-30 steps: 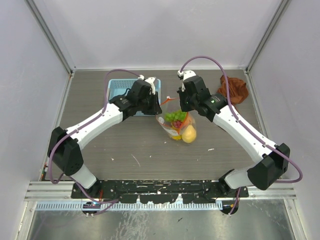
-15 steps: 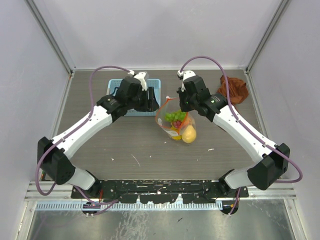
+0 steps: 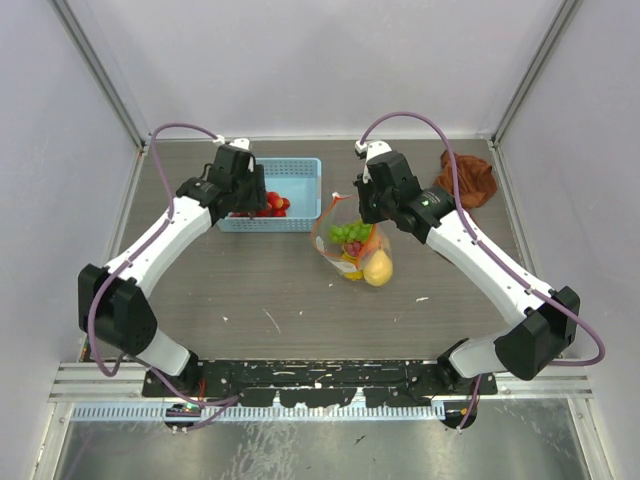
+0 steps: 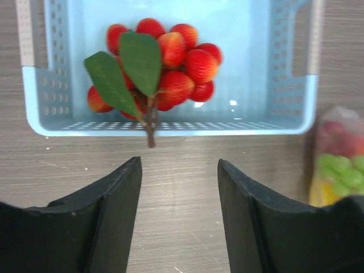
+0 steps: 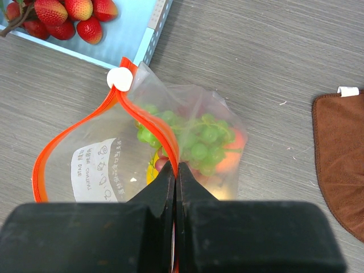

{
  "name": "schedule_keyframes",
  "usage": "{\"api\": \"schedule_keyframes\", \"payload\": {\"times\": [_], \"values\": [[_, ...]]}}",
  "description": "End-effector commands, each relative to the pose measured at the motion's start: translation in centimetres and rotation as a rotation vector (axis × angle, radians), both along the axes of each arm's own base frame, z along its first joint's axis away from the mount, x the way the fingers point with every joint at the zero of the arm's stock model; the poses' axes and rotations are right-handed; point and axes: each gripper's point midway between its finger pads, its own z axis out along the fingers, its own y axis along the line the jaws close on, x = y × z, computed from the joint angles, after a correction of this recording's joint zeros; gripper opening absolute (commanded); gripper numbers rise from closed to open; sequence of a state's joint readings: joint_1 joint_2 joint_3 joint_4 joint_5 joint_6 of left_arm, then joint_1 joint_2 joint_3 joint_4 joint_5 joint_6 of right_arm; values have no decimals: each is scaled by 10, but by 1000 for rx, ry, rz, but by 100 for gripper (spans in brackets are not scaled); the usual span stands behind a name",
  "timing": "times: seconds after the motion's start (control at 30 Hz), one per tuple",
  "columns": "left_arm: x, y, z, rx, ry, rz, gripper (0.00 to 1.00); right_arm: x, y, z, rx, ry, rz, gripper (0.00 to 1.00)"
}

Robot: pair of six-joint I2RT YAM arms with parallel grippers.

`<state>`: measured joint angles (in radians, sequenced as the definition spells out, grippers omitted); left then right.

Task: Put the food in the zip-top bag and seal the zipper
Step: Pick up the fake fruit from the bin.

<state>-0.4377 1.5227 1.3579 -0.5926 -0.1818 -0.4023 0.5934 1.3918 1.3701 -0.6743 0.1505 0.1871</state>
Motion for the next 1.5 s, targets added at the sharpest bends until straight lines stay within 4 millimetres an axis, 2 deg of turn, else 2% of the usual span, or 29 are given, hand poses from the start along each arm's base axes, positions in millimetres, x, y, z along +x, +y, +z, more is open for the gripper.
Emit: {"api": "schedule_keyframes", "payload": {"times": [0.0,0.13,0.3,0.7,0.83,0.97,1.17,1.47], "values": [[19,22,-13,48,20,65,54,10,9,25,66,-73,5,0],[30,30,-36,67,86,83,48,9,8,25,64,-74,4,0],[40,38,-60,73,150,91,46,9,7,22,60,-69,3,0],[48,25,-105,62,273,56,46,10,6,17,46,-63,1,0],[47,20,-111,47,301,39,34,10,8,15,45,-57,5,0],[47,18,-105,36,290,32,19,10,7,15,45,-59,3,0],[45,17,-72,10,223,21,1,10,7,15,44,-60,2,0],[22,19,-11,-40,118,-7,0,10,7,16,48,-61,1,0]]}}
